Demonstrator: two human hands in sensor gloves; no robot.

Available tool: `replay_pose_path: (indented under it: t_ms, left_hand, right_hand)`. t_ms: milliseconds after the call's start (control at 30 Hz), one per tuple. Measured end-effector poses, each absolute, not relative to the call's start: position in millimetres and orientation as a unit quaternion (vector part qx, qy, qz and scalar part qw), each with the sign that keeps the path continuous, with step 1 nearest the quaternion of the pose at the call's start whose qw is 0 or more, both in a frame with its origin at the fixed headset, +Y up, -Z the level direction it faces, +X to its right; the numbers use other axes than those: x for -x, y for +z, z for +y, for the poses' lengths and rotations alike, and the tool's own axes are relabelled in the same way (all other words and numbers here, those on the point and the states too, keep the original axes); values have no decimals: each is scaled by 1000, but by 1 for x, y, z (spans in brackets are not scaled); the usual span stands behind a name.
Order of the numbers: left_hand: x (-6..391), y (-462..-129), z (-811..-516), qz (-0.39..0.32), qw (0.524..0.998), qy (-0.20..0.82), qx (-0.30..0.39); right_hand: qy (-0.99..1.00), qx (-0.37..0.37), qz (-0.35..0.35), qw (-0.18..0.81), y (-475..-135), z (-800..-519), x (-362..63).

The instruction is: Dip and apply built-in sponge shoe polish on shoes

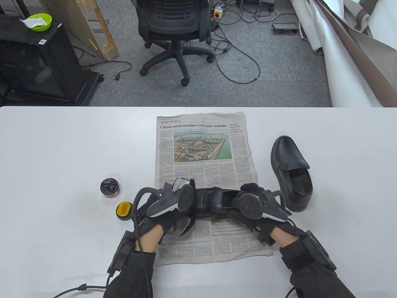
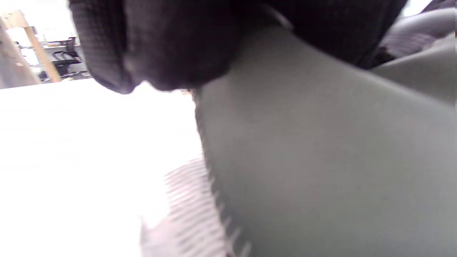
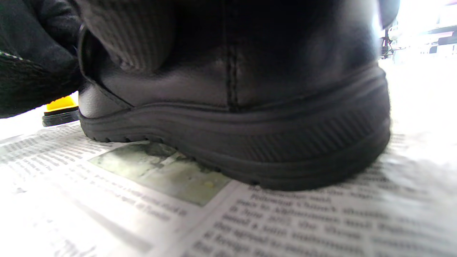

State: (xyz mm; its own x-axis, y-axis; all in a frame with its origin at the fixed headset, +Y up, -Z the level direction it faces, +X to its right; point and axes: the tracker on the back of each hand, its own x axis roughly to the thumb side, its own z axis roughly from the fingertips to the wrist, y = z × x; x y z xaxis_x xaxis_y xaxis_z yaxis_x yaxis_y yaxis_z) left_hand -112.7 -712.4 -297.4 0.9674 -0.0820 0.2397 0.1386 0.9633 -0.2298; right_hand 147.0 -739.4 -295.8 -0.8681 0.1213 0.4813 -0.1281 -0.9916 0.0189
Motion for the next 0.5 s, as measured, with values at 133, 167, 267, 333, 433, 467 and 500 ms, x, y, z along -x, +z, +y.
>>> replay_pose_path:
  t_ms: [133, 167, 267, 333, 433, 467, 500]
  left_hand:
    - [126, -300, -708, -65, 986, -75, 133]
    - [125, -299, -705, -61, 986, -96, 125]
    - [102, -292, -694, -121, 988, -77, 59]
    - [77, -289, -690, -175, 984, 15, 39]
    - [51, -289, -692, -207, 974, 87, 41]
    - [44, -291, -696, -204, 974, 86, 46]
    - [41, -292, -699, -200, 976, 73, 55]
  right_hand:
    - [966, -249, -6, 65, -296, -739, -147]
    - [966, -248, -5, 65, -296, -739, -147]
    - [967, -248, -4, 66, -296, -739, -147]
    - [967, -248, -5, 66, -296, -740, -147]
    - [966, -249, -4, 67, -296, -740, -147]
    - [966, -249, -4, 68, -297, -740, -147]
    - [966, -250, -4, 68, -297, -740, -147]
